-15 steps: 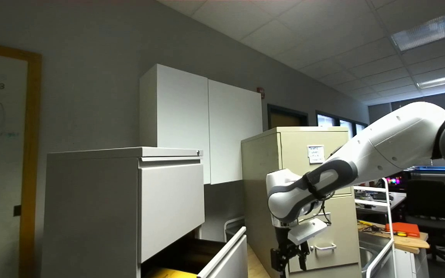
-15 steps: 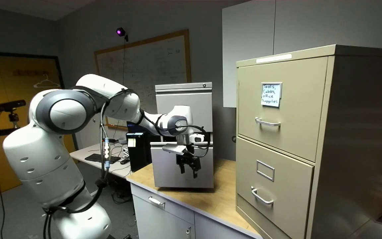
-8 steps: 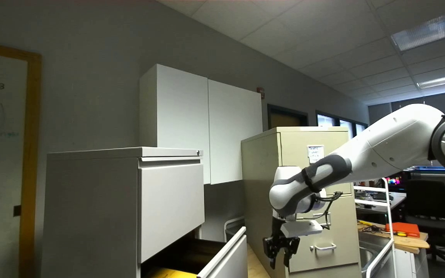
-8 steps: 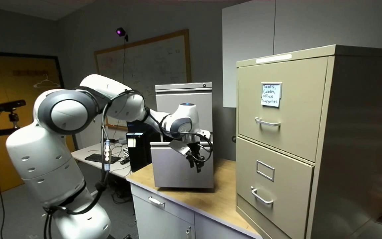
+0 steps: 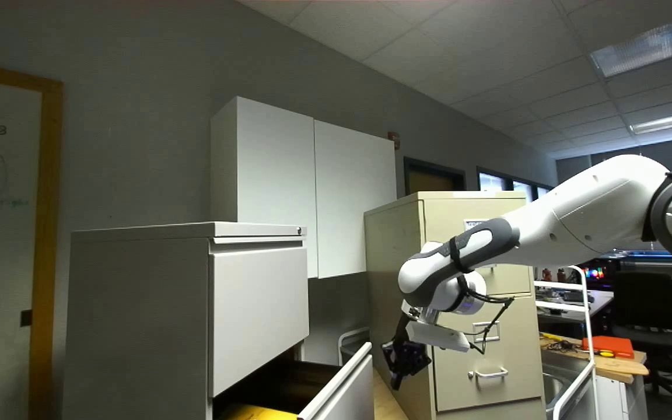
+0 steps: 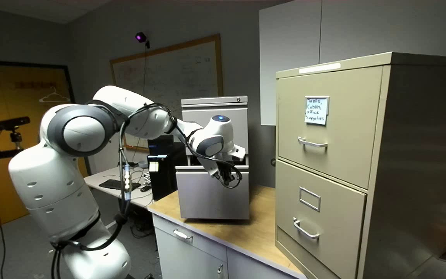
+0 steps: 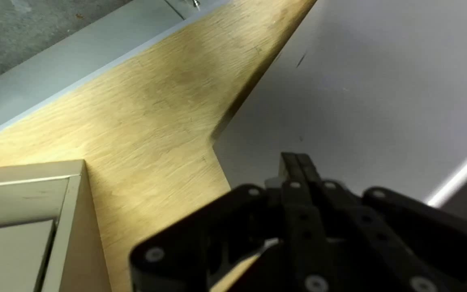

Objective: Close the bottom drawer of the cabinet to the left.

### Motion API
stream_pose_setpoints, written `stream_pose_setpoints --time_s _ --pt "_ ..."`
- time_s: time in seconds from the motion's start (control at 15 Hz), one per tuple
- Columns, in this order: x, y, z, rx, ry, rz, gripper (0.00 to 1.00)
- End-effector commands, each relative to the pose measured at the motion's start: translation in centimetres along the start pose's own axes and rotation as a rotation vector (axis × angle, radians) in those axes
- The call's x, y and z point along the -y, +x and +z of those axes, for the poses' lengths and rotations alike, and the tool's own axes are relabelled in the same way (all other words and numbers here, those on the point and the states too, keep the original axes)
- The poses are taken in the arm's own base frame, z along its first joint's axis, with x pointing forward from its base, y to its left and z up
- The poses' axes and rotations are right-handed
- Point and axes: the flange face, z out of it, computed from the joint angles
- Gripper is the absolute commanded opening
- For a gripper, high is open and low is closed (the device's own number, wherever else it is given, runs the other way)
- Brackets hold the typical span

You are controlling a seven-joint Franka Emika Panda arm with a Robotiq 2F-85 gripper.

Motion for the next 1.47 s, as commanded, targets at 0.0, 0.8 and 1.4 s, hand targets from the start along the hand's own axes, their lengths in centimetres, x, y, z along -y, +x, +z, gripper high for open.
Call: stream_pose_setpoints --time_s 0.0,0.8,1.4 --pt "1.3 0.9 -0.1 0.067 0.064 0.133 0.0" --pt "5.1 5.3 1.9 0.112 0.386 0.229 0.0" --pt "6.4 10.1 2.8 0.224 0.551 0.229 0.0"
